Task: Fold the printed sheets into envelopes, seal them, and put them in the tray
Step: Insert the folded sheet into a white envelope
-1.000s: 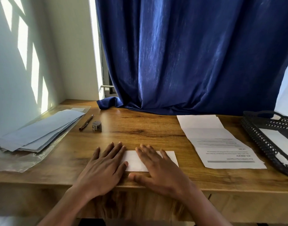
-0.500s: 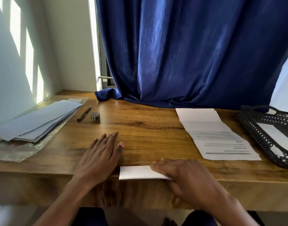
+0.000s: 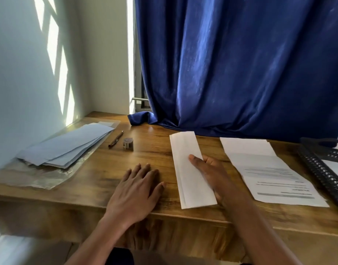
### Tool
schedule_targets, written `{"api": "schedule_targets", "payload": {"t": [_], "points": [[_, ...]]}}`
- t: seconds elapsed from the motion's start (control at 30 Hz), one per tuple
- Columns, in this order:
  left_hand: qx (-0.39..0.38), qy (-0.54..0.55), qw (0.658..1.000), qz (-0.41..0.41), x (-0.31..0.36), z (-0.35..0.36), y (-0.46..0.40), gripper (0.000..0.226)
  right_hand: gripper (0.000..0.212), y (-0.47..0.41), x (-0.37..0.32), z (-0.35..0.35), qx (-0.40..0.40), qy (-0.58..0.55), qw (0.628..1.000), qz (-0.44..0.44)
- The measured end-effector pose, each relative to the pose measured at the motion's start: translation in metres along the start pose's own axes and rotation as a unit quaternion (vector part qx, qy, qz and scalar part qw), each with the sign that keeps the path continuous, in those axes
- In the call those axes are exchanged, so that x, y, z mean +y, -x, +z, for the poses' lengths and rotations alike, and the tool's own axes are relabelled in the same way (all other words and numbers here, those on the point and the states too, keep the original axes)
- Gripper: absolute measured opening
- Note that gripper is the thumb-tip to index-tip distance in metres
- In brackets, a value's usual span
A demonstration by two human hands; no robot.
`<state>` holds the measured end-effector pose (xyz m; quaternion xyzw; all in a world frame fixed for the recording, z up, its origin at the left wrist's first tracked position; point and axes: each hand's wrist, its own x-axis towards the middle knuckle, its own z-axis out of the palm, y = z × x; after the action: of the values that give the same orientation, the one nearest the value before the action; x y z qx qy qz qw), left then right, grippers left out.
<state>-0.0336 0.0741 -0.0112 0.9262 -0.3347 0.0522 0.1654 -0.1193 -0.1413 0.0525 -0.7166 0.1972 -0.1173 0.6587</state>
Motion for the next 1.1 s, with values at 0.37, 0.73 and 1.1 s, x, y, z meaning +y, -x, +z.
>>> {"api": "schedule_targets", "payload": {"t": [0.37, 0.73, 1.1], "points": [[0.081, 0.343, 0.935, -0.021, -0.025, -0.046, -0.006, 0.029, 0.012, -0.017, 0.04, 0.005, 0.037, 0.084, 0.991, -0.093], [0.081, -0.016, 0.982, -0.172, -0.192, -0.137, -0.062, 0.041, 0.057, -0.02, 0.048, 0.01, 0.039, 0.111, 0.987, -0.113], [0.025, -0.081, 0.976, -0.201, -0.225, -0.124, -0.072, 0.04, 0.045, -0.013, 0.042, 0.012, 0.023, 0.076, 0.992, -0.095]]}}
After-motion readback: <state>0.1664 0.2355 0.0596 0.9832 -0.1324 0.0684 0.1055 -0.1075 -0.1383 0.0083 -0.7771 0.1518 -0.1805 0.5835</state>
